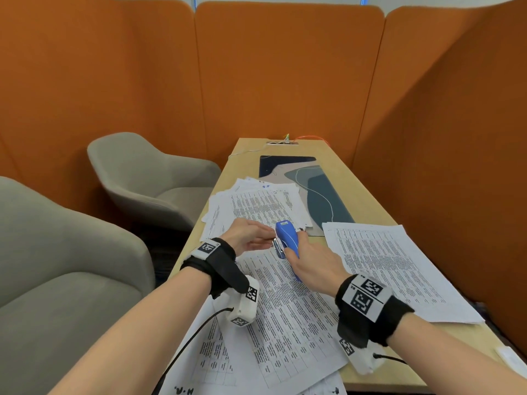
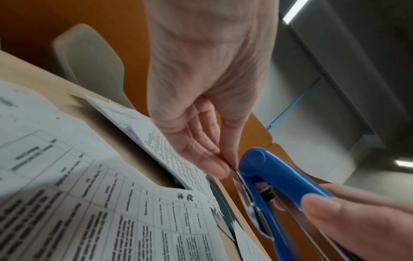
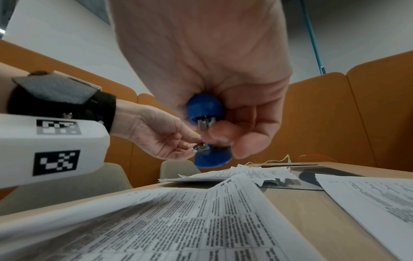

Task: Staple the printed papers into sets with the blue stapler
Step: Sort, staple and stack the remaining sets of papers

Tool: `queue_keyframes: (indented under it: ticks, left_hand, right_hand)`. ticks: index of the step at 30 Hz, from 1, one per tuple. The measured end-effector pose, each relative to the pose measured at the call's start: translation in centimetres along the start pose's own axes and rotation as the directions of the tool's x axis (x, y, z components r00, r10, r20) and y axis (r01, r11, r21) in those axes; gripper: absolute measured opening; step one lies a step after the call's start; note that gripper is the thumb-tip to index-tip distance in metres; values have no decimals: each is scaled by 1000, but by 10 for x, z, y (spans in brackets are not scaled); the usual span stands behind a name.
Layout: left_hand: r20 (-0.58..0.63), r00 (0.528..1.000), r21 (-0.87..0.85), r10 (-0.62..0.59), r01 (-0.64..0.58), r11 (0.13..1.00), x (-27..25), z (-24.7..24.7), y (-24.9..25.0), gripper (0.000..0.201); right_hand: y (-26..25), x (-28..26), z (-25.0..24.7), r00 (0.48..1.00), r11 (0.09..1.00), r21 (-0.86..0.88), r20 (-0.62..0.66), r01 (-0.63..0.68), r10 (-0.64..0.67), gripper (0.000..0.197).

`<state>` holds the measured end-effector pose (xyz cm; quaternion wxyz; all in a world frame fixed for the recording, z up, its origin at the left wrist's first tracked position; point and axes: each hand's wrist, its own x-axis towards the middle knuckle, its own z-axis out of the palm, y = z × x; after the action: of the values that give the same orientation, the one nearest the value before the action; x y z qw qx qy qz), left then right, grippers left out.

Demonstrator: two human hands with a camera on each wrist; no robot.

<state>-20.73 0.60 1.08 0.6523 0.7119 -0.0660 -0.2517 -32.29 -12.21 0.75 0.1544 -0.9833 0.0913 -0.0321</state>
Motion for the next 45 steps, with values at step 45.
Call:
queue_keyframes:
  ticks: [45]
  left_hand:
    - [677,706,438,208,-613,658,-118,470,-150,11]
  right_hand:
    - [302,-296,-177,646,722,579,-392,-379,655,24]
